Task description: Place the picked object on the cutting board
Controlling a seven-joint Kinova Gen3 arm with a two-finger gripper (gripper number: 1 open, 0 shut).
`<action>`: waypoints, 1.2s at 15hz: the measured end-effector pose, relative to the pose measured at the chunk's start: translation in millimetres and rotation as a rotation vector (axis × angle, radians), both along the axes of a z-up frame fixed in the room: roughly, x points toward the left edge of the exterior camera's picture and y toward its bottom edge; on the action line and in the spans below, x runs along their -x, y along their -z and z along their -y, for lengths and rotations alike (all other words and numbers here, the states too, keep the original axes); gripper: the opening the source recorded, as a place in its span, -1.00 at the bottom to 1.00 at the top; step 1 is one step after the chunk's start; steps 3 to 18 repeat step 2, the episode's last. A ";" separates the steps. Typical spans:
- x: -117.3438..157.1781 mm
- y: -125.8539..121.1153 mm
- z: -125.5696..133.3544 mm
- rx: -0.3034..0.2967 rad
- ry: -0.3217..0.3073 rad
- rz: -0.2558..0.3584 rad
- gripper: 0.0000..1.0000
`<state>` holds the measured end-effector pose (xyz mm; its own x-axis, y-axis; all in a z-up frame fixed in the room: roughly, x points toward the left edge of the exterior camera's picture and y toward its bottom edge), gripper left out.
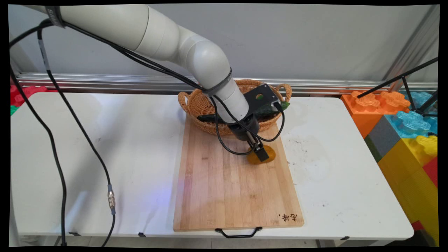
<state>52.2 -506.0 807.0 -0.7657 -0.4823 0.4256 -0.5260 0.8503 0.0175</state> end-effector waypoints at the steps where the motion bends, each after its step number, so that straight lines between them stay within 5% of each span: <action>1: 0.7 -0.8 -1.2 -0.001 -0.001 -0.003 1.00; 18: 1.3 -2.8 -3.0 -0.004 -0.001 -0.006 1.00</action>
